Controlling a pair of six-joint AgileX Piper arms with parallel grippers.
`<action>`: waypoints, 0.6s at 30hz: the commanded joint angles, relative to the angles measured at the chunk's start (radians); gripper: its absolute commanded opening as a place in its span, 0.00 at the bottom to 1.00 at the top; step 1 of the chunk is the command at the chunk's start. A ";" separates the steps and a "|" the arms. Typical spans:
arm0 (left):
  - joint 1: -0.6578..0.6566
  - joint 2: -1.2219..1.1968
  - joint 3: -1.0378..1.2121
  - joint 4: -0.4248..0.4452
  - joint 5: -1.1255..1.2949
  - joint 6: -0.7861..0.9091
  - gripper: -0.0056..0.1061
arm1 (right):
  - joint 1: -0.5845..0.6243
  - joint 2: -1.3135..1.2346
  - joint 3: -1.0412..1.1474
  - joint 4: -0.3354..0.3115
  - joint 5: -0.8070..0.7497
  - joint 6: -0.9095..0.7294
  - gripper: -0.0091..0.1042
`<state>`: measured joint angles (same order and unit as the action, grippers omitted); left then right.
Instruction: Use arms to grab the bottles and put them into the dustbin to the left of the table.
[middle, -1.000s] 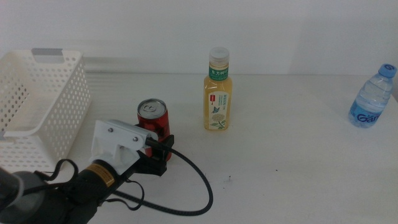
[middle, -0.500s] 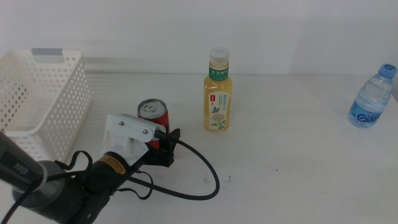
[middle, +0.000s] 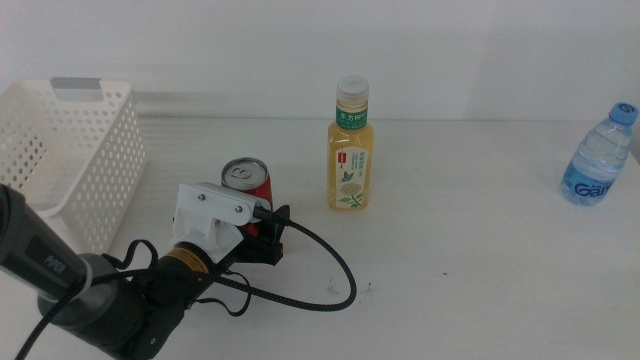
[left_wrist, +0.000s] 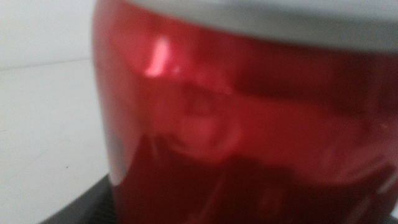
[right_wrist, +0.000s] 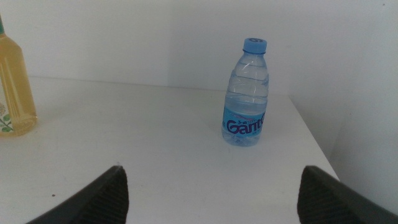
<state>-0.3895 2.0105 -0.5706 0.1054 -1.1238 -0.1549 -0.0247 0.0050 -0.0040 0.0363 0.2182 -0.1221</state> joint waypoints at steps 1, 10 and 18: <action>0.002 -0.001 -0.003 0.000 -0.017 0.001 0.74 | -0.006 -0.005 0.004 -0.007 -0.009 -0.006 0.90; 0.002 -0.001 -0.003 0.028 -0.009 0.045 0.39 | -0.006 -0.005 0.004 -0.007 -0.009 -0.006 0.90; 0.002 -0.015 -0.001 0.051 -0.053 0.041 0.35 | -0.006 -0.005 0.004 -0.007 -0.009 -0.006 0.90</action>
<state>-0.3890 2.0127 -0.5722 0.1413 -1.1342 -0.1055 -0.0247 0.0050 -0.0040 0.0363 0.2182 -0.1221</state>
